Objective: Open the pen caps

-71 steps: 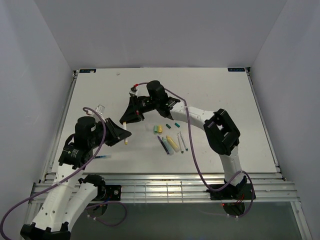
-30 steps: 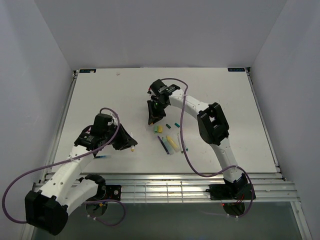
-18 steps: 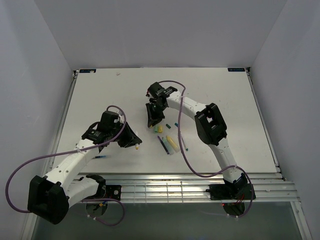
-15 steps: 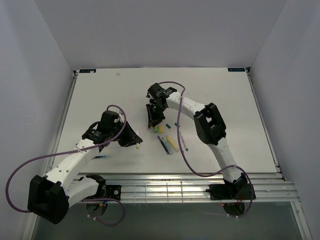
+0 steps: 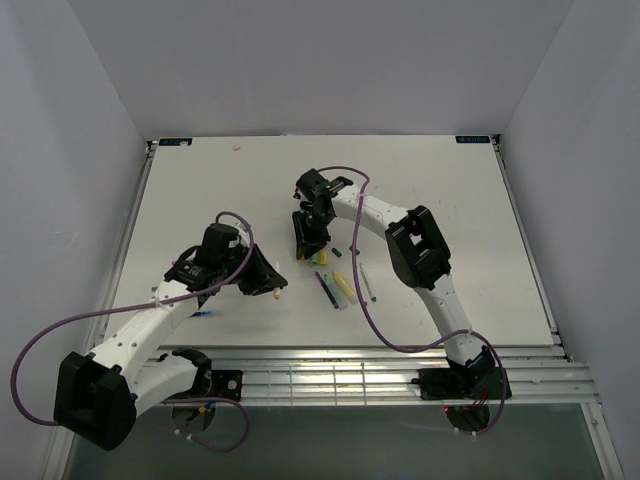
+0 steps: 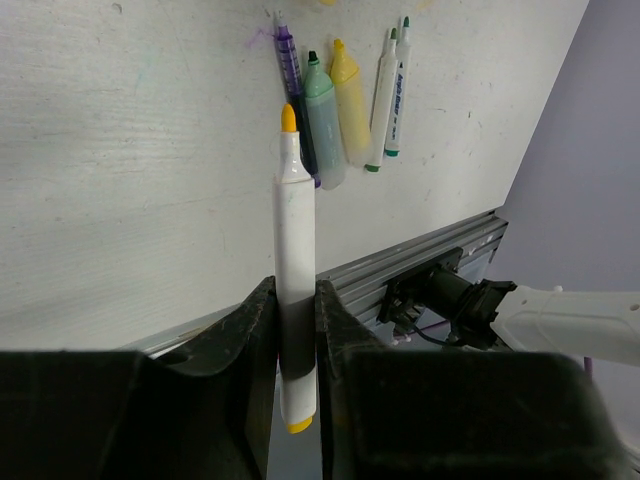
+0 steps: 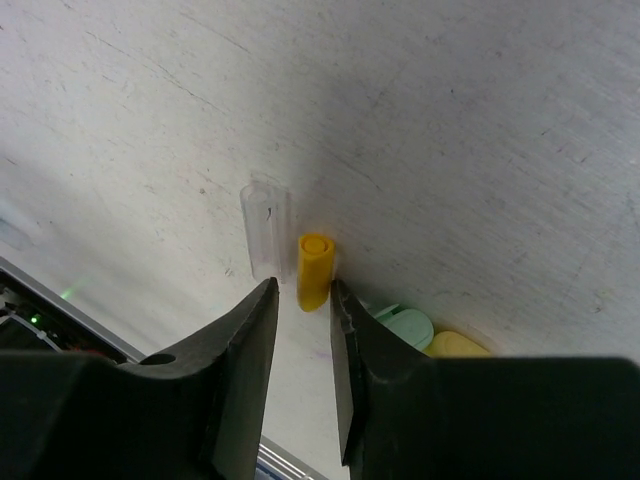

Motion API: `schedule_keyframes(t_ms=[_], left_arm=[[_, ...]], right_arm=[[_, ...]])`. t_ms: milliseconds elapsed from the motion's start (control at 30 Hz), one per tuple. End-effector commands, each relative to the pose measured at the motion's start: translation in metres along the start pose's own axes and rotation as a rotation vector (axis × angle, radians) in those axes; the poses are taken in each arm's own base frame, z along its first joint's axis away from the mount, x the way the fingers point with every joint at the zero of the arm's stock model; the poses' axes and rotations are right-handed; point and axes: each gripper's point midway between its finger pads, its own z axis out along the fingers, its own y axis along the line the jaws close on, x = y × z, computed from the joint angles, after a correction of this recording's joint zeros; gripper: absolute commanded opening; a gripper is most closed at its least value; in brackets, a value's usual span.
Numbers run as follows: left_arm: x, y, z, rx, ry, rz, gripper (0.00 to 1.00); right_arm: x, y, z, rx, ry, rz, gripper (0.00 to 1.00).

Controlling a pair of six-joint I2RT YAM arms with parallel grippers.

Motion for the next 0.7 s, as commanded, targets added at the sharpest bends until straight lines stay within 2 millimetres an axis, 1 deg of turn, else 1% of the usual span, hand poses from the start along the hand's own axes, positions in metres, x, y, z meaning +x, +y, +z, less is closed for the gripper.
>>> schedule_keyframes(t_ms=[0,100,167,200,233,267,300,367,400,433,467,500,533,567,600,633,667], left_arm=[[0.004,-0.006,0.003,0.035,0.024,0.021,0.0],[0.004,-0.006,0.01,0.032,0.037,0.035,0.0],[0.002,-0.009,0.014,0.032,0.041,0.047,0.0],[0.002,-0.007,0.019,0.018,0.051,0.051,0.0],[0.0,-0.01,0.023,0.024,0.049,0.059,0.0],[-0.001,-0.011,0.025,0.023,0.05,0.063,0.0],[-0.001,-0.01,0.033,0.017,0.058,0.07,0.0],[-0.003,-0.011,0.041,0.015,0.056,0.083,0.0],[-0.004,-0.014,0.045,0.02,0.048,0.102,0.0],[-0.007,-0.011,0.052,0.002,0.041,0.108,0.0],[-0.008,-0.012,0.055,-0.001,0.035,0.115,0.0],[-0.007,-0.013,0.059,-0.005,0.036,0.126,0.0],[-0.008,-0.01,0.066,-0.02,0.037,0.124,0.0],[-0.009,-0.01,0.071,-0.032,0.027,0.131,0.0],[-0.007,-0.015,0.076,-0.028,0.027,0.149,0.0],[-0.004,-0.01,0.084,-0.055,0.039,0.151,0.0],[-0.004,-0.008,0.089,-0.079,0.024,0.161,0.0]], right_arm=[[0.0,-0.005,0.0,0.027,-0.004,-0.007,0.35],[-0.004,-0.002,-0.006,0.022,-0.021,-0.019,0.37],[-0.012,0.006,-0.019,0.01,-0.055,-0.035,0.37],[-0.016,0.01,-0.026,0.0,-0.069,-0.038,0.37],[-0.021,0.019,-0.04,-0.02,-0.095,-0.047,0.37],[-0.03,0.024,-0.056,-0.035,-0.125,-0.042,0.38],[-0.035,0.035,-0.08,-0.073,-0.156,-0.037,0.4],[-0.045,0.043,-0.119,-0.109,-0.215,-0.02,0.43],[-0.052,0.046,-0.162,-0.145,-0.288,-0.011,0.45],[-0.054,0.046,-0.184,-0.162,-0.323,0.008,0.47],[-0.057,0.03,-0.202,-0.157,-0.355,0.046,0.47],[-0.05,0.034,-0.24,-0.181,-0.415,0.035,0.48],[-0.046,0.029,-0.257,-0.184,-0.441,0.035,0.49],[-0.044,0.014,-0.273,-0.174,-0.471,0.057,0.49],[-0.026,0.011,-0.289,-0.174,-0.487,0.057,0.49],[-0.017,0.004,-0.297,-0.167,-0.498,0.05,0.5],[-0.01,-0.007,-0.304,-0.156,-0.511,0.067,0.5]])
